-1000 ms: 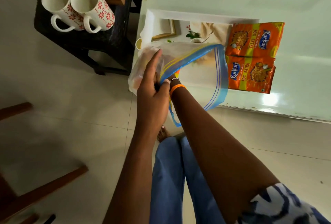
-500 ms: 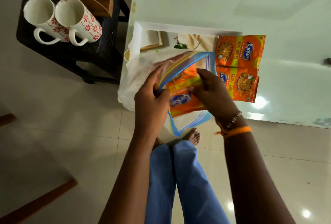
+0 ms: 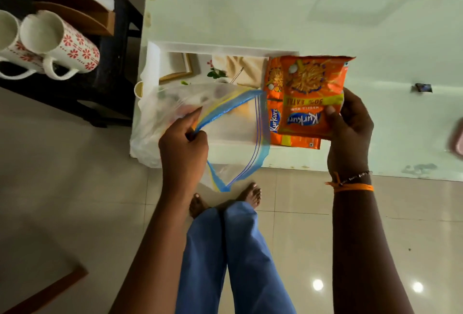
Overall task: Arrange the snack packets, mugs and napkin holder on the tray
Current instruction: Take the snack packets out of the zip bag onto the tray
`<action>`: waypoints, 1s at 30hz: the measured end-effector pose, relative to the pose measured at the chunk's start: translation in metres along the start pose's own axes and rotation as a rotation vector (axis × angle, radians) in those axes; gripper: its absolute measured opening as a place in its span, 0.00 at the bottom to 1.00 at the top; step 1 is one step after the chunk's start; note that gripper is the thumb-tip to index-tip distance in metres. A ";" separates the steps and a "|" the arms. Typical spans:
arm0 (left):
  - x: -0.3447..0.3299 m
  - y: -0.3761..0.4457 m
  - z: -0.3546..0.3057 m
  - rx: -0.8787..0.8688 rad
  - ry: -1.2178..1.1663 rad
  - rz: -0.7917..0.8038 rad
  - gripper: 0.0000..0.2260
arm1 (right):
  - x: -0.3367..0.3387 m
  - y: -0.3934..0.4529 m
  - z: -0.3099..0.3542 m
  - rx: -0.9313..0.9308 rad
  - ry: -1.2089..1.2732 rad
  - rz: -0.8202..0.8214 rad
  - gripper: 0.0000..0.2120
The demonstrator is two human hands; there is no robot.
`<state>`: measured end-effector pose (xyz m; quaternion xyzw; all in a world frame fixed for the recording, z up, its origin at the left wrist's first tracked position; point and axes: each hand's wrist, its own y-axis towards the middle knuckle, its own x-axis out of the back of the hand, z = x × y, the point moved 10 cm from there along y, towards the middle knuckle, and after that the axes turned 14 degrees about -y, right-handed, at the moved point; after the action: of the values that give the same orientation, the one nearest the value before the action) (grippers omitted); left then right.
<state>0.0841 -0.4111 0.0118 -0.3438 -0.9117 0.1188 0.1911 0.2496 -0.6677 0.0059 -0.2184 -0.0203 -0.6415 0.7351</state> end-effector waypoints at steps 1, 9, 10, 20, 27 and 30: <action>0.001 0.000 0.001 0.011 0.005 -0.011 0.21 | 0.001 0.010 -0.002 0.006 -0.001 -0.032 0.14; 0.000 -0.003 0.007 0.043 0.026 -0.040 0.22 | -0.098 0.087 -0.026 0.029 -0.225 0.053 0.15; -0.001 -0.003 0.007 0.047 0.030 -0.042 0.22 | -0.116 0.092 -0.028 0.030 -0.224 0.092 0.15; -0.008 -0.001 0.010 0.058 0.034 -0.037 0.21 | -0.143 0.113 -0.030 0.050 -0.523 0.123 0.14; -0.004 -0.002 0.005 0.031 -0.122 -0.064 0.19 | -0.066 0.050 0.029 0.183 -0.406 -0.038 0.11; 0.009 -0.007 -0.004 0.001 -0.166 -0.102 0.19 | -0.077 -0.002 0.036 0.137 -0.287 0.101 0.14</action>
<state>0.0760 -0.4095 0.0203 -0.2860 -0.9406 0.1374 0.1207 0.2427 -0.5841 0.0151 -0.2577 -0.1577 -0.5631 0.7691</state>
